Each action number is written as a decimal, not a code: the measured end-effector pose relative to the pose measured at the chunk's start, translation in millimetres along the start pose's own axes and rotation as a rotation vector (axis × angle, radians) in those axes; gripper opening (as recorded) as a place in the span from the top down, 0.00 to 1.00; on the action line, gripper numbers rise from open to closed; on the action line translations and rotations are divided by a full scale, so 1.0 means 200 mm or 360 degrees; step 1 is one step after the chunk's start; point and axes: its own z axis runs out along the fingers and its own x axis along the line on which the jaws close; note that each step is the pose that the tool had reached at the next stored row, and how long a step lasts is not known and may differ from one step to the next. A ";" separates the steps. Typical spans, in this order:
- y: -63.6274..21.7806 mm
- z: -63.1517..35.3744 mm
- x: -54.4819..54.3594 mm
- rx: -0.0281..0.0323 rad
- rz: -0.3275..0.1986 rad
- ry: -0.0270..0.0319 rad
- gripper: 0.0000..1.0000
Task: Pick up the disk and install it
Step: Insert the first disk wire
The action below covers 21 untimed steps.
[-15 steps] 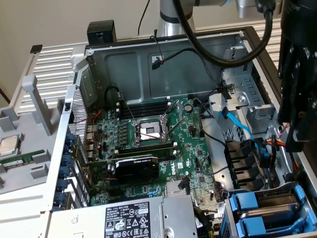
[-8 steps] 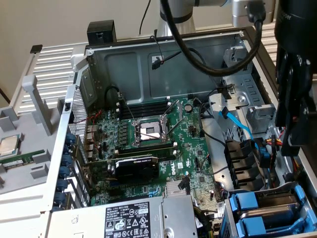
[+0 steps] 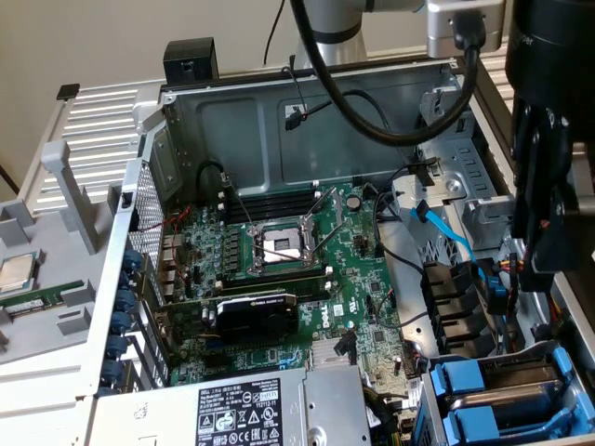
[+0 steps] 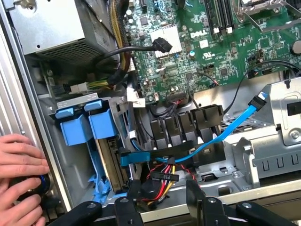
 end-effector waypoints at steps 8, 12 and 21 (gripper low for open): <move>0.016 0.000 -0.03 0.00016 0.0001 0.00063 0.49; 0.032 0.008 -0.03 0.00021 0.0018 0.00133 0.49; 0.038 0.033 -0.03 -0.00065 0.0219 0.00381 0.49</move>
